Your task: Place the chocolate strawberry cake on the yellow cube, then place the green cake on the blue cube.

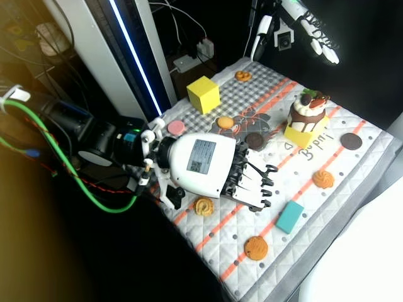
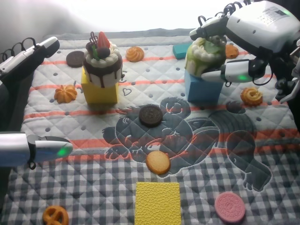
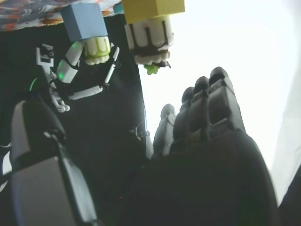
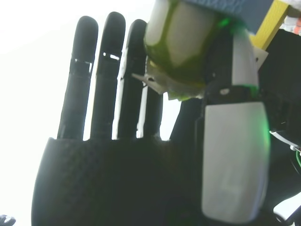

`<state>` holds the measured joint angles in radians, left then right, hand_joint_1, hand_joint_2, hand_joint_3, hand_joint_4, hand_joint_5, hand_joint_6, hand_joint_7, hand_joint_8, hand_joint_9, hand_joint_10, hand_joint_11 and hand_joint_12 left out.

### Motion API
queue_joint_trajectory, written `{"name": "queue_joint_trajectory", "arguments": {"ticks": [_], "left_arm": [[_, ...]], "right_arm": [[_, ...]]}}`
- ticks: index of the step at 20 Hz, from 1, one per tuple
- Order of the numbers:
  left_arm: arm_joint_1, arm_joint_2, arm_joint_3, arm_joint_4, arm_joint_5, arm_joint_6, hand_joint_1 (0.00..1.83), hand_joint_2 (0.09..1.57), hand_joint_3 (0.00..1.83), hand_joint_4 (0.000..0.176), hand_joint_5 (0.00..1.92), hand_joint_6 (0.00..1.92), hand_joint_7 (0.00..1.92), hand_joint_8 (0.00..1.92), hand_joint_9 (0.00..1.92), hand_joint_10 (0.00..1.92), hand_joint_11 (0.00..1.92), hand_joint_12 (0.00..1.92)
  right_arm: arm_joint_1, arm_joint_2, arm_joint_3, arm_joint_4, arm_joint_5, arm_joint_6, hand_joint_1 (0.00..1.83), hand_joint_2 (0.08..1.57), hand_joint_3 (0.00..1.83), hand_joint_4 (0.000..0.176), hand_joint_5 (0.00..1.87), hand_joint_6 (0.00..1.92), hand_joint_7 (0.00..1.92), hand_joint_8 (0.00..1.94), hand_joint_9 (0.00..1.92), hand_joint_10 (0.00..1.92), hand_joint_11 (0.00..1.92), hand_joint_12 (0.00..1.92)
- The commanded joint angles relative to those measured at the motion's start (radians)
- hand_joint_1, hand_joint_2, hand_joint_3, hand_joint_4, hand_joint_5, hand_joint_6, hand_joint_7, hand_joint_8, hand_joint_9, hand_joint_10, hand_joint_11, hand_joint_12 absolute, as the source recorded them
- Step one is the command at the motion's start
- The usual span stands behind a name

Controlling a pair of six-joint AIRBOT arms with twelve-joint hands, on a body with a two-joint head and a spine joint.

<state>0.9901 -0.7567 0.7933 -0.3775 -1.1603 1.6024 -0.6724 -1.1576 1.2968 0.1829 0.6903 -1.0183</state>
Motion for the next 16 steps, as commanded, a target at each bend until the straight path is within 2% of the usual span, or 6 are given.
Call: {"name": "queue_joint_trajectory", "arguments": {"ticks": [1, 4, 7, 11, 16], "left_arm": [[-0.003, 0.003, 0.001, 0.011, -0.127, -0.004, 0.87, 0.77, 0.00, 0.176, 0.00, 0.00, 0.00, 0.00, 0.00, 0.00, 0.00, 0.00], [-0.003, 0.003, 0.001, 0.011, -0.130, -0.004, 0.91, 0.75, 0.00, 0.176, 0.00, 0.00, 0.00, 0.00, 0.00, 0.00, 0.00, 0.00], [-0.003, 0.003, 0.001, 0.011, -0.130, -0.004, 0.89, 0.76, 0.00, 0.176, 0.00, 0.00, 0.00, 0.00, 0.00, 0.00, 0.00, 0.00], [-0.003, 0.003, 0.000, 0.011, -0.133, -0.004, 0.93, 0.74, 0.00, 0.176, 0.00, 0.00, 0.00, 0.00, 0.00, 0.00, 0.00, 0.00], [-0.002, 0.003, -0.001, 0.009, -0.133, -0.005, 0.93, 0.74, 0.00, 0.176, 0.00, 0.00, 0.00, 0.00, 0.00, 0.00, 0.00, 0.00]], "right_arm": [[0.003, -0.002, -0.001, -0.003, 0.096, 0.000, 0.83, 1.01, 0.00, 0.028, 0.63, 0.00, 0.67, 0.00, 0.69, 0.13, 0.36, 1.15], [0.002, -0.001, -0.003, -0.003, 0.096, 0.000, 0.81, 1.00, 0.00, 0.028, 0.52, 0.00, 0.58, 0.00, 0.66, 0.02, 0.27, 1.07], [0.002, -0.001, -0.003, -0.003, 0.096, 0.000, 0.78, 0.99, 0.00, 0.036, 0.50, 0.00, 0.57, 0.00, 0.64, 0.00, 0.26, 1.02], [0.002, 0.003, -0.007, -0.003, 0.098, 0.000, 0.77, 0.99, 0.00, 0.032, 0.50, 0.00, 0.57, 0.00, 0.64, 0.00, 0.26, 1.01], [0.000, 0.009, -0.017, -0.003, 0.106, 0.000, 0.71, 0.99, 0.00, 0.066, 0.46, 0.00, 0.54, 0.00, 0.60, 0.00, 0.22, 0.96]]}}
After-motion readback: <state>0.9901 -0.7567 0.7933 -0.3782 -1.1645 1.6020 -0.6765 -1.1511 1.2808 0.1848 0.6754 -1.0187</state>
